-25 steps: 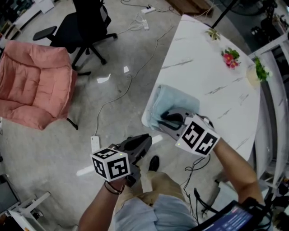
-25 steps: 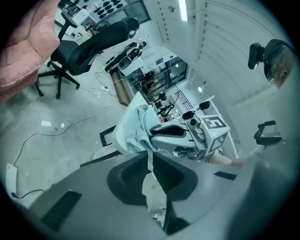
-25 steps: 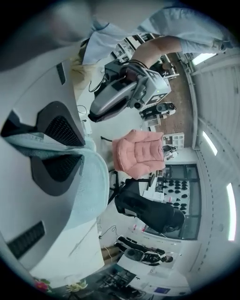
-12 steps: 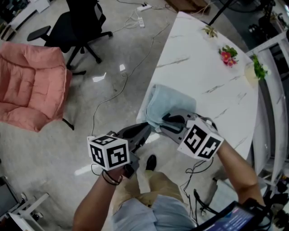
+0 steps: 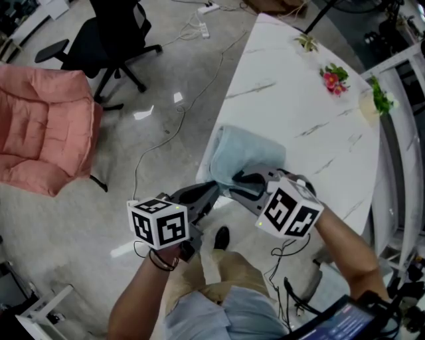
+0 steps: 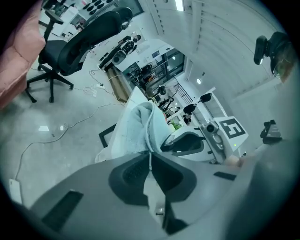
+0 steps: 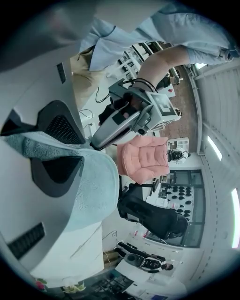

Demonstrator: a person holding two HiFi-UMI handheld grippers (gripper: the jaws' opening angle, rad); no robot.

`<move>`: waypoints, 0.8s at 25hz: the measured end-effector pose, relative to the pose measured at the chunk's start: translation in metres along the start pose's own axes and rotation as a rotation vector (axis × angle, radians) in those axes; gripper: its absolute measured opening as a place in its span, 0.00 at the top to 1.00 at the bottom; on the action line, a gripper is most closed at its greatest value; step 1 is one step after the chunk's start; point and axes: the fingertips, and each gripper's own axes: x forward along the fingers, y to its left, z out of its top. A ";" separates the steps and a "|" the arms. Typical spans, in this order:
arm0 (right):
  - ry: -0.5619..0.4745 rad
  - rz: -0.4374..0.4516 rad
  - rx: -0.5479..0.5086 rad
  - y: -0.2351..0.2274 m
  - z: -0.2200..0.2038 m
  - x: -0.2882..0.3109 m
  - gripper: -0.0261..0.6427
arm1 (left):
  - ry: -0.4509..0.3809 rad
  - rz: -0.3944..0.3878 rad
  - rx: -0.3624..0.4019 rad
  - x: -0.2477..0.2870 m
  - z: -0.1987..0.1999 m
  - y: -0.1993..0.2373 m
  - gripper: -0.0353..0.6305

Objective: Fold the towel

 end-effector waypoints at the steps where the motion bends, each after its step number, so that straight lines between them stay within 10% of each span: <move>1: 0.000 -0.003 -0.001 0.000 0.000 0.001 0.82 | -0.001 0.000 -0.006 0.000 0.000 0.002 0.92; 20: -0.061 -0.043 0.083 -0.003 0.014 -0.015 0.91 | -0.019 0.023 -0.005 0.000 0.006 0.008 0.93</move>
